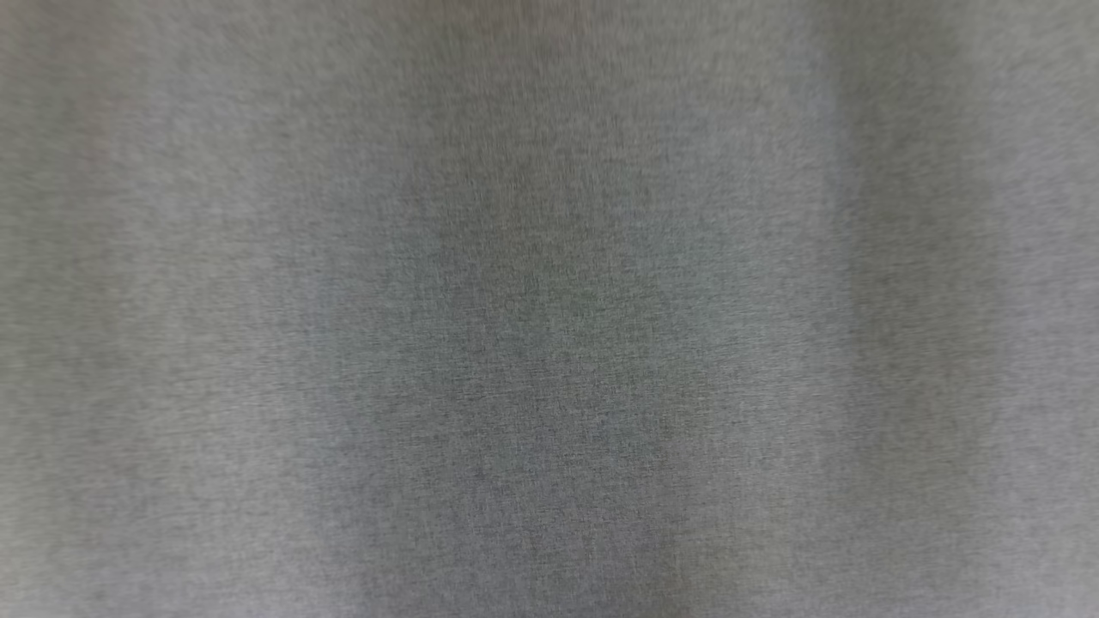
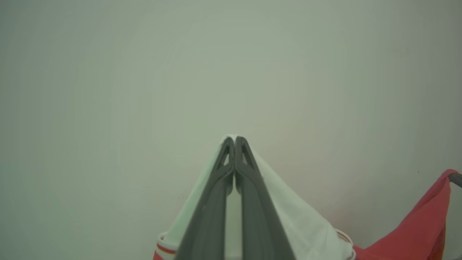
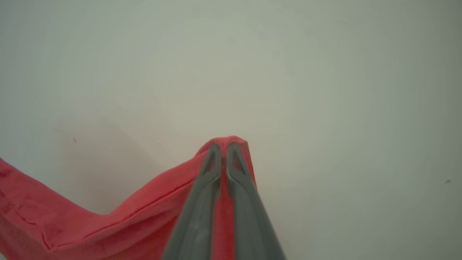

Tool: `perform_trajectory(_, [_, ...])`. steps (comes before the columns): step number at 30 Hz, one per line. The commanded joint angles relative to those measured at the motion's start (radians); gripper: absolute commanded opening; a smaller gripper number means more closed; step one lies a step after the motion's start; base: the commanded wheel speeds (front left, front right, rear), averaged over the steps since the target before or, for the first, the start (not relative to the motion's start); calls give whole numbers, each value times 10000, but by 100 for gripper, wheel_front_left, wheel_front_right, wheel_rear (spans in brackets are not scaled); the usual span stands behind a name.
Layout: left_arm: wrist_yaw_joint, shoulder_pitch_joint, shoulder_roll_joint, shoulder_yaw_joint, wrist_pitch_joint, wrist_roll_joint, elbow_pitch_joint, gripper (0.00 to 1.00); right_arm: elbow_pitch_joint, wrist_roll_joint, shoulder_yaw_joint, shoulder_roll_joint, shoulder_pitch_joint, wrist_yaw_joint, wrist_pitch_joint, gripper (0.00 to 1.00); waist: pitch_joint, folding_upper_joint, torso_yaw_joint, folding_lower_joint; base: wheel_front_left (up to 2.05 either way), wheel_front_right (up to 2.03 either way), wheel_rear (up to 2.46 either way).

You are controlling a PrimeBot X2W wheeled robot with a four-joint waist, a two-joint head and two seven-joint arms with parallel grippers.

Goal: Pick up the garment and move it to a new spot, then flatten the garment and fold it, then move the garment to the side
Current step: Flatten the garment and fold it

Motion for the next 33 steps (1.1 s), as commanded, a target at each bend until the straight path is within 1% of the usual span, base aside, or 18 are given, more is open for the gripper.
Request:
perform_trajectory(1, [19,736,179,-167,-169,-46,-442,0,-277,212,122,-43,699,-24,-115,0,-724,0,104,0,0,0,0])
perform_trajectory(2, [19,1212,200,-54,-199,-429,-662,0,-454,350,133,-68,1022,-24,-177,0,-893,0,90,0,0,0,0])
perform_trajectory(4, [47,1871,506,-78,-336,-203,-1140,0,-825,603,191,-242,1772,-24,-266,0,-1209,0,134,0,0,0,0])
perform_trajectory(5, [118,2353,543,61,-374,-393,-1392,0,-1051,700,248,-293,2210,-24,-332,0,-1381,0,119,0,0,0,0])
perform_trajectory(7, [328,3227,682,211,-428,-422,-2070,0,-1514,948,282,-529,3109,-24,-412,0,-1689,0,130,0,0,0,0])
perform_trajectory(8, [507,3678,795,380,-429,-524,-2423,0,-1779,1069,313,-640,3580,-24,-420,0,-1839,0,100,0,0,0,0])
perform_trajectory(9, [507,3678,795,380,-429,-524,-2423,0,-1779,1069,313,-640,3580,-24,-420,0,-1839,0,100,0,0,0,0])
perform_trajectory(11, [871,4677,1013,627,-452,-584,-3333,0,-2306,1346,261,-891,4520,-24,-500,0,-2149,0,58,0,0,0,0])
perform_trajectory(13, [1333,5696,1336,1020,-453,-624,-4461,0,-2850,1578,154,-1054,5414,-24,-527,0,-2398,0,-24,0,0,0,0])
perform_trajectory(15, [1854,6987,1576,1400,-448,-659,-5619,0,-3372,1695,107,-1170,6385,-24,-519,0,-2628,0,-95,0,0,0,0])
perform_trajectory(18, [2614,8965,1782,1933,-451,-718,-7249,0,-4083,1920,-186,-1319,7756,-24,-474,0,-2924,0,-97,0,0,0,0])
perform_trajectory(19, [3022,10238,1839,2205,-452,-722,-8138,0,-4544,1993,-495,-1410,8657,-24,-486,0,-3113,0,-46,0,0,0,0])
perform_trajectory(22, [3543,12086,1617,2743,-453,-765,-9262,0,-5160,2062,-1271,-1400,10073,-24,-492,0,-3382,0,45,0,0,0,0])
perform_trajectory(25, [3792,13718,1319,3215,-452,-620,-10025,0,-5805,1944,-1842,-1207,11430,-24,-316,0,-3635,0,114,0,0,0,0])
perform_trajectory(27, [3880,14647,1092,3518,-454,-566,-10406,0,-6257,1809,-2203,-1116,12221,-24,-158,0,-3770,0,146,0,0,0,0])
perform_trajectory(29, [3877,15585,929,3678,-454,-447,-10633,0,-6662,1674,-2614,-993,13049,-24,16,0,-3901,0,181,0,0,0,0])
perform_trajectory(33, [3720,17133,491,4005,-455,-410,-10653,0,-7364,1291,-3252,-696,14552,-24,418,0,-4199,0,296,0,0,0,0])
